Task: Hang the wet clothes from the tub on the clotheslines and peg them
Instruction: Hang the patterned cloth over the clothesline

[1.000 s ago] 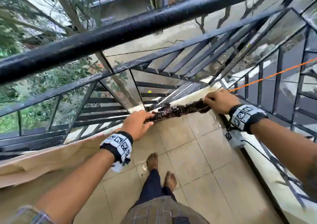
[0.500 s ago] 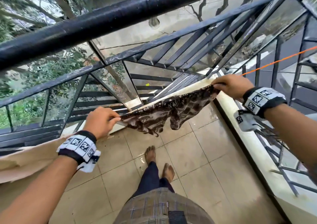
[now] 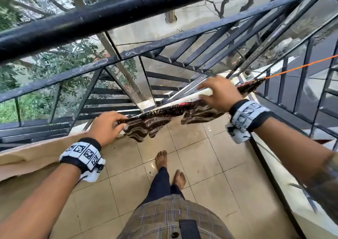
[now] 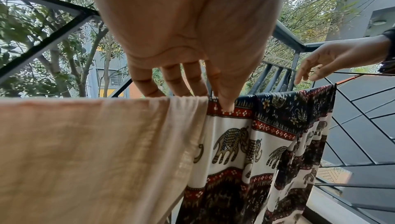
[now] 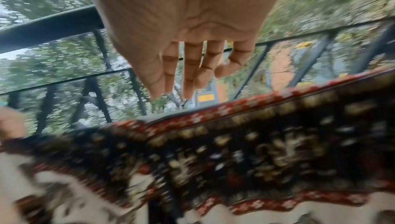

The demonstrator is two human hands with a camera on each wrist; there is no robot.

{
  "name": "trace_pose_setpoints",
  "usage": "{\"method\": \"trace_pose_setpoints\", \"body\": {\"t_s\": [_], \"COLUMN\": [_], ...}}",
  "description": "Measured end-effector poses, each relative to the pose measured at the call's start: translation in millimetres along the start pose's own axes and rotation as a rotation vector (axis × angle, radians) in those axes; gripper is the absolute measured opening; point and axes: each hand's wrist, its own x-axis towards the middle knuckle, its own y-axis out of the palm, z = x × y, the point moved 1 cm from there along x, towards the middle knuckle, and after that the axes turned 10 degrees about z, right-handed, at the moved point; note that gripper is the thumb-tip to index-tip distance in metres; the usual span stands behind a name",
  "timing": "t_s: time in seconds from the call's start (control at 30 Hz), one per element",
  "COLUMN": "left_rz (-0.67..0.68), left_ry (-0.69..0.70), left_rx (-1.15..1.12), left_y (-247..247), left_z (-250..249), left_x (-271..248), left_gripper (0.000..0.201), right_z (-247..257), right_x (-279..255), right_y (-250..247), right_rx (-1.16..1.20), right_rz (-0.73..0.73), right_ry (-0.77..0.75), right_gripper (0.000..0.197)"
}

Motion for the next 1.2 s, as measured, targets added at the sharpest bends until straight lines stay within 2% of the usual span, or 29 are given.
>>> {"method": "trace_pose_setpoints", "body": {"t_s": [0.1,0.2,0.27,0.37,0.47,0.7,0.77,0.83,0.93,0.97,1.03,1.1,1.2], "left_rz": [-0.019,-0.045,-0.066,-0.083,-0.094,-0.194,-0.175,-0.086,0.159,0.208,0.236,0.226,0.147], "left_ry": [0.017,0.039,0.043,0.01,-0.037,-0.239,-0.291,-0.346,-0.396,-0.394,-0.381,-0.382,-0.339], "left_rx": [-0.043,-0.095,-0.123,-0.137,-0.139,-0.338,-0.311,-0.257,-0.194,-0.172,-0.137,-0.147,-0.18], "left_y": [-1,-3,-3,-1,0,-30,-34,-29,-12,-6,1,3,1], "left_z": [4,9,6,3,1,-2,-2,4,7,6,4,2,5], "left_x": [-4,-5,-5,-4,-1,21,28,36,42,43,45,45,45], "left_gripper": [0.016,0.027,0.032,0.021,0.006,0.012,0.015,0.015,0.018,0.019,0.019,0.021,0.019], "right_z": [34,47,45,38,33,25,24,25,26,28,28,23,7], "right_x": [12,23,29,30,33,68,76,80,84,83,80,75,59], "right_y": [33,48,50,47,34,-13,-13,-5,21,30,41,44,32], "right_rx": [-0.064,-0.094,-0.027,0.079,0.095,-0.03,-0.02,-0.025,-0.05,-0.057,-0.024,0.013,0.09], "right_rz": [0.098,0.149,0.173,0.216,0.184,0.013,-0.013,0.033,0.273,0.354,0.426,0.386,0.155], "right_ry": [-0.163,-0.147,-0.126,-0.15,-0.121,0.031,0.087,0.139,0.209,0.216,0.217,0.228,0.266], "right_gripper": [0.03,0.026,0.021,0.019,0.02,0.025,0.024,0.023,0.02,0.02,0.02,0.019,0.02]}}
